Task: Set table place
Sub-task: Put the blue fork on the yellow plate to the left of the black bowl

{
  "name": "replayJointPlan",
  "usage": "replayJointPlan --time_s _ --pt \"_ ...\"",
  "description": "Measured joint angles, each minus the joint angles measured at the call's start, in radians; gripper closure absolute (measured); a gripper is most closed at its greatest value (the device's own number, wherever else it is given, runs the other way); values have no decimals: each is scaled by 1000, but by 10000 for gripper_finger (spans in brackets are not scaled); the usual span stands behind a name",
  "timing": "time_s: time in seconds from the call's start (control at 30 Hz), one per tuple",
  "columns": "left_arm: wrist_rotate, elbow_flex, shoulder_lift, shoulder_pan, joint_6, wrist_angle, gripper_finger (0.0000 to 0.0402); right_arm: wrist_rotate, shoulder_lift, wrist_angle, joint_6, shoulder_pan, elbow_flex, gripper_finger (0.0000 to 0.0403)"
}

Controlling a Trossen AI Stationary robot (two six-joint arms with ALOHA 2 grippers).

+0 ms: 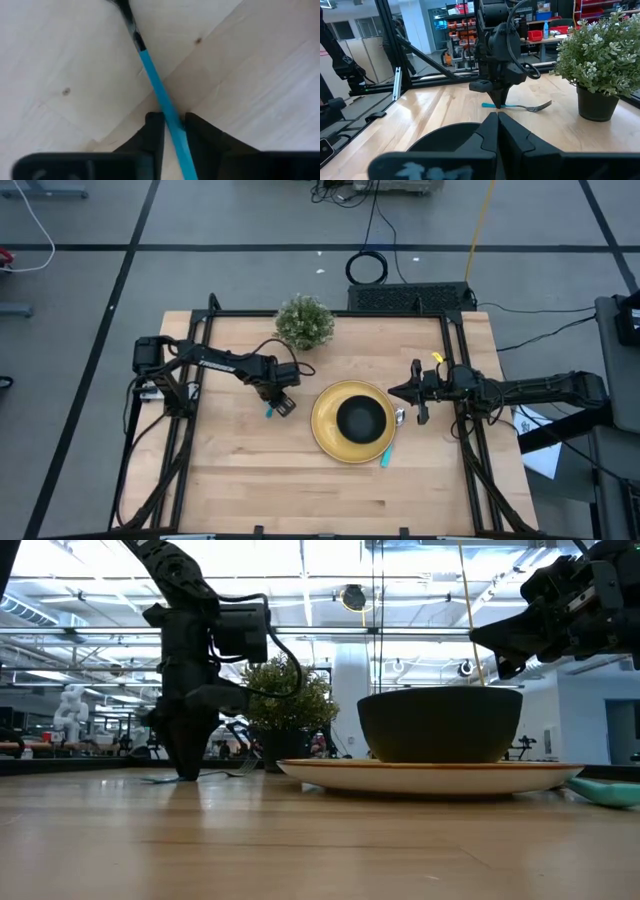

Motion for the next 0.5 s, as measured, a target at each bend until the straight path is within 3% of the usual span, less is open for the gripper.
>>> replayJointPlan --time_s 0.17,0.5 --pt "3 2 0 0 24 5 385 0 0 0 10 0 0 403" --pt "-95 -2 -21 -21 34 17 390 0 0 -1 7 0 0 403"
